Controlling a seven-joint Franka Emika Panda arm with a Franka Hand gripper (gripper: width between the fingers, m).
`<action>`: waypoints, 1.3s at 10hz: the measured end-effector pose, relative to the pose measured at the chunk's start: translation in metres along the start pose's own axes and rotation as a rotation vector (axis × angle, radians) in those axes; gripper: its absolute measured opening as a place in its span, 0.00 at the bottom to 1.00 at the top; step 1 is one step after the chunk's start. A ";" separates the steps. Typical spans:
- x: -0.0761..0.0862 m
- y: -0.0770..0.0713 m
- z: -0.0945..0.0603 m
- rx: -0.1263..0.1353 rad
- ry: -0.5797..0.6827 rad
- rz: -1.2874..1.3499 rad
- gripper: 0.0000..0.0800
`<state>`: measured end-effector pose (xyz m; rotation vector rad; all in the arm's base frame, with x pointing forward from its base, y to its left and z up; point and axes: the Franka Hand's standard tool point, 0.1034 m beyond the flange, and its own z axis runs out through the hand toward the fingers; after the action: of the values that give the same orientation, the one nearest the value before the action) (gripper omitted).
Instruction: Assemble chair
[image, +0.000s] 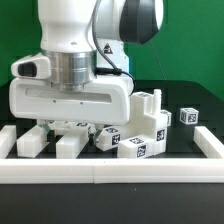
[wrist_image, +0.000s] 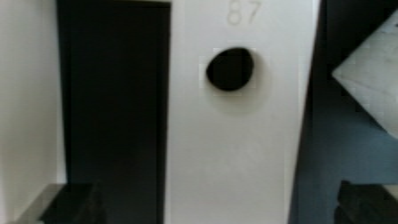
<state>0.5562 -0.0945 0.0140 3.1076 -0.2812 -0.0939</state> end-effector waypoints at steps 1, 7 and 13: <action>-0.001 -0.001 0.003 -0.001 -0.005 -0.002 0.81; -0.007 0.001 0.010 -0.009 0.000 -0.007 0.81; -0.007 0.002 0.010 -0.010 0.001 -0.006 0.36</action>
Offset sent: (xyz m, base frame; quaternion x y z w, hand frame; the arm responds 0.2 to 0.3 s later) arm -0.0116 0.0024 -0.0161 -0.0050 0.0187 0.0092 0.9998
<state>0.5488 -0.0953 0.0043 3.0991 -0.2704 -0.0934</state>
